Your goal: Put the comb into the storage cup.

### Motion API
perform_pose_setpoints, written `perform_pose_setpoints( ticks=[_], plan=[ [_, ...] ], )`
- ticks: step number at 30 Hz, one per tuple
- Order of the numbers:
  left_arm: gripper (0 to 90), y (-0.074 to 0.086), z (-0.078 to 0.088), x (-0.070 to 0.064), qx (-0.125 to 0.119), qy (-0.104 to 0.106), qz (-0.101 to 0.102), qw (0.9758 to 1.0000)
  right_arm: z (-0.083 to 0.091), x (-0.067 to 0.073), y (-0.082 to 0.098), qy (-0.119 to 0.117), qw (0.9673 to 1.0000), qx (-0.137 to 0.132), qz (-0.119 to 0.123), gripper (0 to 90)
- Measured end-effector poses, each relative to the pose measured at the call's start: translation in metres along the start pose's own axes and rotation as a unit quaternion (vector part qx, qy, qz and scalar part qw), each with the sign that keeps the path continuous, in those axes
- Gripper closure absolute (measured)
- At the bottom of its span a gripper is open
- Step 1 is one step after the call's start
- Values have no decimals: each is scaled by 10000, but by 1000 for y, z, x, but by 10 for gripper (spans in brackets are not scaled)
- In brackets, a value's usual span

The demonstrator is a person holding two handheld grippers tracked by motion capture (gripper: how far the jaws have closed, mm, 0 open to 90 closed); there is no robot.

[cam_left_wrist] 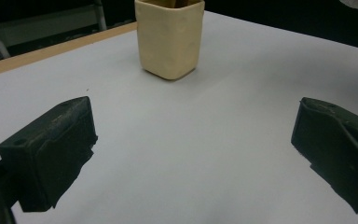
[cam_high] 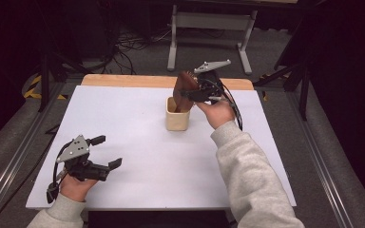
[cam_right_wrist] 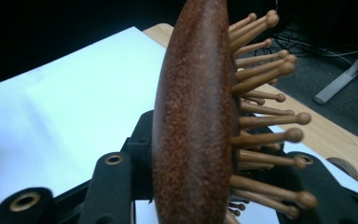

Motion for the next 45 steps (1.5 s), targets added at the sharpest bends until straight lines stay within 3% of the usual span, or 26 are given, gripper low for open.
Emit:
perform_pose_setpoints(
  ticks=[5, 12, 15, 17, 19, 21, 22, 24, 35, 45],
  plan=[
    [7, 0, 0, 0, 5, -5, 7, 10000, -6, 0, 6, 27, 9997, 232, -49, 527],
    [8, 0, -1, -1, 7, 21, 33, 10000, -5, -1, 6, 38, 9997, 212, 74, 460],
    [7, 0, -1, 0, 8, 20, -6, 10000, 1, -3, 2, 27, 9999, -81, 118, 288],
    [8, 0, -1, 0, 2, 28, 36, 10000, 5, -4, -1, 138, 9994, -209, 237, 210],
    [8, 0, -1, 0, -14, 20, 36, 10000, 10, -5, -4, 357, 9979, -330, 426, 93],
    [8, 0, -1, 0, -17, 19, 47, 10000, 16, -6, -7, 577, 9962, -509, 417, 1],
    [7, 0, -1, 0, -15, 20, 49, 10000, 19, -7, -7, 632, 9956, -551, 414, 2],
    [7, 0, -1, 1, -7, 17, 52, 10000, 25, -7, -8, 525, 9959, -666, 327, 2],
    [7, 0, -1, 2, 14, 26, 21, 10000, 60, -6, -8, 477, 9929, -1026, 373, 2],
    [5, 0, 3, 5, -8, -7, 34, 10000, 89, 5, 9, 313, 9900, -1304, 433, 2]
  ],
)
Point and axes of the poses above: each handheld gripper's, and its own axes: z roughly backward along the jaws, y roughly out of its underside, x roughly to its left, the point moved 4 cm from there along -z, roughly forward along the jaws, and after that the axes turned 3 degrees about -x, right-handed, at the moved point
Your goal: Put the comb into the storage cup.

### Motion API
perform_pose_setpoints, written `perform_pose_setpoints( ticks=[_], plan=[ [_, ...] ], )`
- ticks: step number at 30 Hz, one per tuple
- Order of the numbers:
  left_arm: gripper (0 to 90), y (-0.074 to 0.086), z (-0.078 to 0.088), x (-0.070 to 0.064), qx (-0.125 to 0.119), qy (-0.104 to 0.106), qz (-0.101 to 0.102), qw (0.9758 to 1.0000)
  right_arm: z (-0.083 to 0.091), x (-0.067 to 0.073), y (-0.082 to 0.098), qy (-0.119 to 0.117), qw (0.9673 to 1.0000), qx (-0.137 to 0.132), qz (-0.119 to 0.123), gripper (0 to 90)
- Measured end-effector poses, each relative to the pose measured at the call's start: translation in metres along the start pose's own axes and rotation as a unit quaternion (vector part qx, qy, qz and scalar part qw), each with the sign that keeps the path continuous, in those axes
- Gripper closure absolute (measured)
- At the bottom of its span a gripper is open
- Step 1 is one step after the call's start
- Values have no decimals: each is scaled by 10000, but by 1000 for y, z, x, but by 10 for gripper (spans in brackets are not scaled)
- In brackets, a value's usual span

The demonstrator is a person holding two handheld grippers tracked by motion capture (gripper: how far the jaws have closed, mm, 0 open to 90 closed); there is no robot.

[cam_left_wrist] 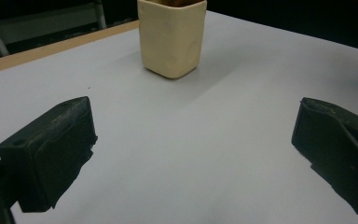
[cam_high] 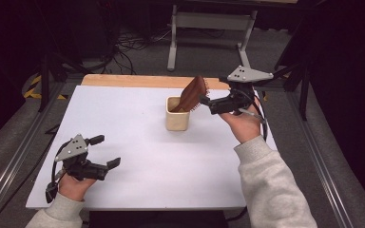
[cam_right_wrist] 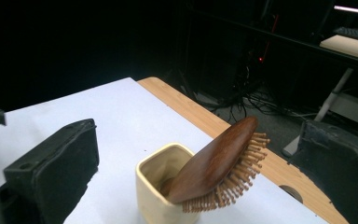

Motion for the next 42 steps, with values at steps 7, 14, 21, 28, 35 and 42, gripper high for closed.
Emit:
perform_pose_setpoints(
  ticks=[7, 14, 21, 28, 35, 42],
  plan=[
    [5, 0, 4, 3, -28, 8, 44, 10000, 24, 7, 13, -152, 9996, -246, 19, 2],
    [5, 0, 8, 5, -42, 13, 27, 10000, 46, 13, 28, -312, 9991, -276, -27, 3],
    [4, 1, 14, 8, -112, 113, 12, 9999, 63, 19, 56, -347, 9991, -251, 46, 4],
    [5, 2, 19, 10, -145, 112, -18, 9998, 71, 25, 91, -418, 9986, -292, -121, 4],
    [4, 5, 21, 12, -166, 141, 36, 9998, 74, 30, 123, -435, 9986, -251, -193, 5],
    [3, 9, 21, 12, -192, 167, 81, 9996, 74, 32, 152, -504, 9980, -207, -316, 6]
  ],
)
Point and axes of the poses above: each handheld gripper's, and its own axes: z roughly backward along the jaws, y roughly out of its underside, x roughly to its left, the point moved 4 cm from there along -z, roughly forward along the jaws, and after that the axes turned 3 degrees about -x, right-handed, at the moved point
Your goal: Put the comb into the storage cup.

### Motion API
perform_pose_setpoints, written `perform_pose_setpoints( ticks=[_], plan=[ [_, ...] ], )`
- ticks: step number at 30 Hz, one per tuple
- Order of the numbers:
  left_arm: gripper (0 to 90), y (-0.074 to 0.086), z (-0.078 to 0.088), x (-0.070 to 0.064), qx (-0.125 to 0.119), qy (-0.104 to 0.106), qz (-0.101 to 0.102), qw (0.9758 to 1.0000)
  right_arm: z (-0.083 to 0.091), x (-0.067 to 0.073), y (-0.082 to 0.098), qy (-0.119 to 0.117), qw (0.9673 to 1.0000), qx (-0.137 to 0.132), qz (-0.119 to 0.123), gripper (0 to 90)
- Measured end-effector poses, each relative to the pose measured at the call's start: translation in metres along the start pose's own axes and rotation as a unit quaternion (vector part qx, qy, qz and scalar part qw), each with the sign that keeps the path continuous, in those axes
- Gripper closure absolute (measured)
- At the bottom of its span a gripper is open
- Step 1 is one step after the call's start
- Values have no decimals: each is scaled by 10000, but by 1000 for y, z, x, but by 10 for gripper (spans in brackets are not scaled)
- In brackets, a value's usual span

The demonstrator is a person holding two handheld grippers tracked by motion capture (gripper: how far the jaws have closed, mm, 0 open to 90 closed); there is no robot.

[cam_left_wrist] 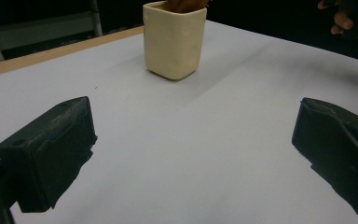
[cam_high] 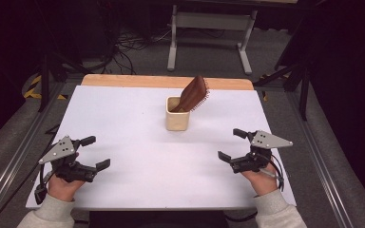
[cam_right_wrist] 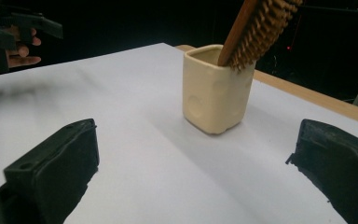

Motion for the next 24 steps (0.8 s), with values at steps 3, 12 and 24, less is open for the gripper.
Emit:
perform_pose_setpoints(
  ticks=[3, 12, 24],
  plan=[
    [4, 2, 0, -1, -15, 14, 4, 10000, 0, 0, 12, -23, 10000, 26, -71, 6],
    [4, 14, -7, -1, 66, -40, 51, 10000, -3, 2, 43, -145, 9997, 149, -99, 6],
    [4, 21, -8, 1, 17, -81, 39, 10000, -5, 2, 65, -31, 9994, 237, -248, 5]
  ],
)
Point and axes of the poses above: each handheld gripper's, and its own axes: z roughly backward along the jaws, y roughly out of its underside, x roughly to its left, the point moved 4 cm from there along -z, roughly forward along the jaws, and after that the axes turned 3 degrees about -x, right-handed, at the moved point
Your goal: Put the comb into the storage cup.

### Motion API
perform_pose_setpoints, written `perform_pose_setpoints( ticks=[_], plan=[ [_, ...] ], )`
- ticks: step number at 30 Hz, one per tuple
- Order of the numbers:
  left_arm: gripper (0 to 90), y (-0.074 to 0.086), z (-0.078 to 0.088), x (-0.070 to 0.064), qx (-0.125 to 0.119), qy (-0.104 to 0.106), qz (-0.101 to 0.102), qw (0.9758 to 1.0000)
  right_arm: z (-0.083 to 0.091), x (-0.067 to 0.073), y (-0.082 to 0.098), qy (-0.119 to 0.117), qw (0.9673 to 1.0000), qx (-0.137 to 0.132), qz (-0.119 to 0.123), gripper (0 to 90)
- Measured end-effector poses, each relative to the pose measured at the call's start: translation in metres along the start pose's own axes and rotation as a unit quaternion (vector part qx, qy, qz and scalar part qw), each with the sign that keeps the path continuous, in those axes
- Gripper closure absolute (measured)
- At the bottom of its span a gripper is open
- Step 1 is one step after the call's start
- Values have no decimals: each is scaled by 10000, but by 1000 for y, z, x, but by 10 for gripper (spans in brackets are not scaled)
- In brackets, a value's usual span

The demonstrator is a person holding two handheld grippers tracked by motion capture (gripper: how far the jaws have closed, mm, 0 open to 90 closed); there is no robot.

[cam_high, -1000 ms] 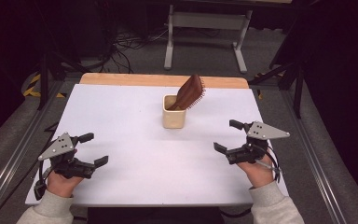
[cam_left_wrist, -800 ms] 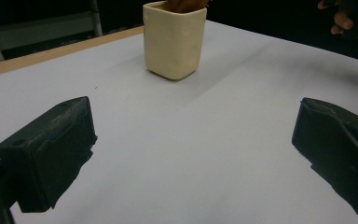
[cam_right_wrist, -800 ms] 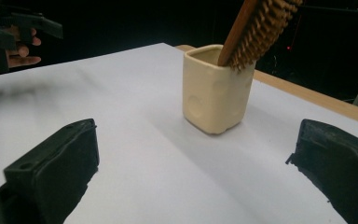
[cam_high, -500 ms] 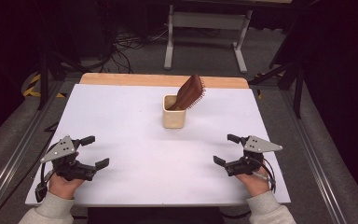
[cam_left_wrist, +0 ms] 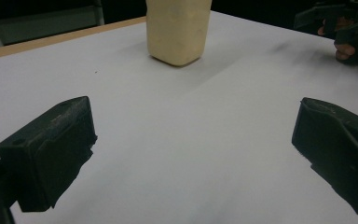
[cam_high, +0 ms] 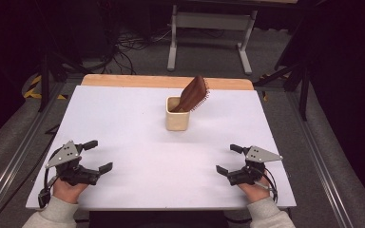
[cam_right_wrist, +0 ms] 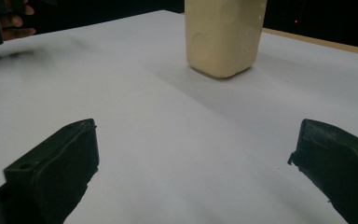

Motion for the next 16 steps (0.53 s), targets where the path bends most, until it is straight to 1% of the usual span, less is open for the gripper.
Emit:
perform_pose_setpoints(
  ticks=[2, 5, 8, 10, 11, 13, 14, 15, 16],
  plan=[
    [4, 1, 0, 1, -30, -29, 8, 10000, 1, 0, 0, 5, 10000, 17, -18, 6],
    [4, 3, -1, 2, -53, -39, 94, 9999, 2, 0, -1, -3, 10000, 8, -59, 8],
    [4, 4, -1, 4, -43, -71, 91, 9999, 2, 0, -1, 2, 10000, 17, -38, 8],
    [4, 4, -1, 4, -46, -79, 59, 9999, 3, 1, -2, 14, 10000, 1, -12, 8],
    [4, 4, -2, 4, -47, -117, 0, 9999, 3, 1, -2, 21, 10000, -3, 2, 8],
    [4, 5, -3, 5, -17, -140, -51, 9999, 3, 1, -2, 22, 10000, -1, 9, 8],
    [4, 5, -2, 5, -23, -190, -145, 9997, 3, 1, -2, 19, 10000, -2, 11, 8],
    [4, 5, -2, 5, -12, -193, -196, 9996, 3, 1, -2, 17, 10000, -9, 39, 8],
    [4, 5, -2, 5, -12, -193, -196, 9996, 3, 1, -2, 24, 10000, -12, 48, 8]
  ],
)
Point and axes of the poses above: each handheld gripper's, and its own axes: z roughly backward along the jaws, y roughly out of its underside, x roughly to its left, the point moved 4 cm from there along -z, roughly forward along the jaws, and after that the axes turned 3 degrees about -x, right-handed, at the moved point
